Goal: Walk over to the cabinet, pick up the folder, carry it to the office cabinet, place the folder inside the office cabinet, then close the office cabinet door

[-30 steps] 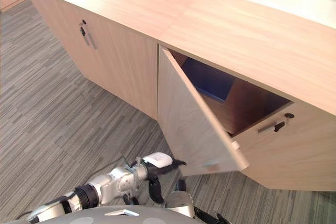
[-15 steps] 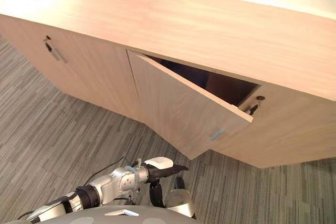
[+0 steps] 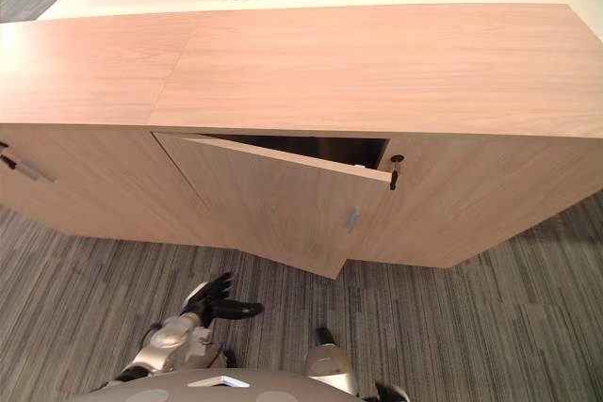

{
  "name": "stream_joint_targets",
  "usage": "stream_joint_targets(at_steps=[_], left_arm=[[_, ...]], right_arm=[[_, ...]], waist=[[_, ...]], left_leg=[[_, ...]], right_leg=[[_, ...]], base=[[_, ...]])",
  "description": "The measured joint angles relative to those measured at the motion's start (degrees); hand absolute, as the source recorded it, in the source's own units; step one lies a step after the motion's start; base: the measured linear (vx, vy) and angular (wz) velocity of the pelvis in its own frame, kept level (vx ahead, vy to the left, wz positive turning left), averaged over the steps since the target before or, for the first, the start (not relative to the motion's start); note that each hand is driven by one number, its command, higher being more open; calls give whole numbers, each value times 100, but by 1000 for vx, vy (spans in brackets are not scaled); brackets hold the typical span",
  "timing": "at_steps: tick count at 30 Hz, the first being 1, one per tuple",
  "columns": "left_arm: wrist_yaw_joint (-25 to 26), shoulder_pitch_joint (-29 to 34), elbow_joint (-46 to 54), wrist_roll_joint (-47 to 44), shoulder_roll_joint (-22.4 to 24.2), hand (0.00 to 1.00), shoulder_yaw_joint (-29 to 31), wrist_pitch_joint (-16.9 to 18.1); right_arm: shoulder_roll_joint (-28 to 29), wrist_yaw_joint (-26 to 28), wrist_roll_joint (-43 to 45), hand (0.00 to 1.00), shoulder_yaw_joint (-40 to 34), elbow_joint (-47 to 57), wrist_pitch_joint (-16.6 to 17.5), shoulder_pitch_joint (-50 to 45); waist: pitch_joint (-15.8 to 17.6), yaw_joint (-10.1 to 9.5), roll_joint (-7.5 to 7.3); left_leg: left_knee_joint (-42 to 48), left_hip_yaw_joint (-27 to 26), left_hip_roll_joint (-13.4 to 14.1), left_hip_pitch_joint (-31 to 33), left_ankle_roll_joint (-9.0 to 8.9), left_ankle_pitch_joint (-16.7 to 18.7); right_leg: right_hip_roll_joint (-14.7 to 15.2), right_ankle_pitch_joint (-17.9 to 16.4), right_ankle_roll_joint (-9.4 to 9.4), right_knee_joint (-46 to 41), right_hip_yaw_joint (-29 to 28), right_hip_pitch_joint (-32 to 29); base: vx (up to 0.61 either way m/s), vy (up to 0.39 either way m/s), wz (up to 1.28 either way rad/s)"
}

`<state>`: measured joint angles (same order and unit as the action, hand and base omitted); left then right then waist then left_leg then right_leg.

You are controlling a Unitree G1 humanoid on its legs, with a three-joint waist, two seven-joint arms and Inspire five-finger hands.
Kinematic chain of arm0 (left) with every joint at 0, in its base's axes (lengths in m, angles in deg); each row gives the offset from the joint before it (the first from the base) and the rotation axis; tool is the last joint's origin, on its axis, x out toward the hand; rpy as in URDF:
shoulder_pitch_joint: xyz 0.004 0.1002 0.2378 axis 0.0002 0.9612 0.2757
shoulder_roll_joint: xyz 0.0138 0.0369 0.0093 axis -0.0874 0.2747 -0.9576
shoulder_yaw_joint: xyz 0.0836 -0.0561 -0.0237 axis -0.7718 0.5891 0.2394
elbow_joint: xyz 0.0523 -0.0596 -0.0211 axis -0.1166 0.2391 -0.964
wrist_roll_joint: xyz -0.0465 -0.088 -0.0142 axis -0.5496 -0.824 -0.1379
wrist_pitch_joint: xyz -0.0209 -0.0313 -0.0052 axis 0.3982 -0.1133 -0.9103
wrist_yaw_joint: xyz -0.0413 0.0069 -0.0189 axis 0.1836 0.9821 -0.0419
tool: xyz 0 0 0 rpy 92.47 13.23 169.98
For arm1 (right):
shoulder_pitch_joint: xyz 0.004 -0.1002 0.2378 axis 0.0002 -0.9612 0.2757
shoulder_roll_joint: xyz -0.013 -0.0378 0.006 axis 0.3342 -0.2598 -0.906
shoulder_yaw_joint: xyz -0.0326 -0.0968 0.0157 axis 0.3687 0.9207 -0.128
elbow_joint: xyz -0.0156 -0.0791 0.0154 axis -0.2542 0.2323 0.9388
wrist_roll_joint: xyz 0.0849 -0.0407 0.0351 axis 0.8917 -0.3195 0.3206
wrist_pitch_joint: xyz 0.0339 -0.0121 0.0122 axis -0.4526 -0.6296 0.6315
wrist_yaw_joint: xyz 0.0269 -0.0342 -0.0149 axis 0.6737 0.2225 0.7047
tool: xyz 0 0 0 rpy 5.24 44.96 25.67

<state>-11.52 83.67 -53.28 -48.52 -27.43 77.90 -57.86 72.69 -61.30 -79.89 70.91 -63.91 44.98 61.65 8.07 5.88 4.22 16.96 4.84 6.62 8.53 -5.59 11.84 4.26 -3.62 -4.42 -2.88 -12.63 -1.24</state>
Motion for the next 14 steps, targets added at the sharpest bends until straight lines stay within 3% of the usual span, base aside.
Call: stream_joint_targets(at_steps=[1,2,4,5,7,9,12,14], left_arm=[[32,90,-20,-103,-9,100,182,2],[79,203,-73,-163,-82,100,430,-7],[254,472,-165,-158,-370,100,956,-23],[282,618,-172,-159,-462,100,1118,-57],[228,831,-176,-177,-490,100,1289,-66],[113,1084,-210,-188,-485,100,1414,-68],[-19,1181,-212,-415,-461,100,1501,-55],[-46,1159,-216,-414,-450,100,1480,-51]], right_arm=[[-61,0,26,100,-5,-51,-19,14],[-52,-21,33,100,-4,-118,-40,70],[145,-97,275,100,-67,-211,-63,85],[154,-121,341,100,-164,-306,-82,110],[119,-121,426,100,-307,-374,-122,105],[22,-119,428,100,-420,-429,-138,98],[-124,-102,418,100,-331,-484,-151,100],[-135,-116,420,100,-229,-483,-148,80]], waist=[[0,-64,49],[-27,-138,-18],[-120,-140,-338],[-138,-220,-392],[-142,-306,-380],[-201,-342,-263],[-284,-430,-93],[-330,-424,-69]], left_leg=[[-105,96,-4,-37,-137,-287],[-128,-50,-60,-143,-157,-288],[-383,-301,-383,-214,16,-219],[-434,-444,-484,-292,88,-198],[-503,-657,-579,-468,216,-148],[-643,-891,-685,-714,316,-109],[-662,-1162,-622,-923,350,-124],[-705,-1227,-615,-1060,364,-133]], right_leg=[[-34,-44,-67,-12,-61,5],[33,-50,-97,19,-208,53],[373,-30,-138,9,-184,-21],[468,11,-200,5,-188,-66],[577,26,-223,-1,-232,-46],[680,102,-303,-10,-316,-38],[639,440,-341,-97,201,-71],[598,618,-319,-110,385,-53]], base=[[108,305,-56],[137,229,-50],[210,240,-40],[199,221,-48],[180,186,-61],[215,174,-57],[159,88,-51],[91,51,-39]])
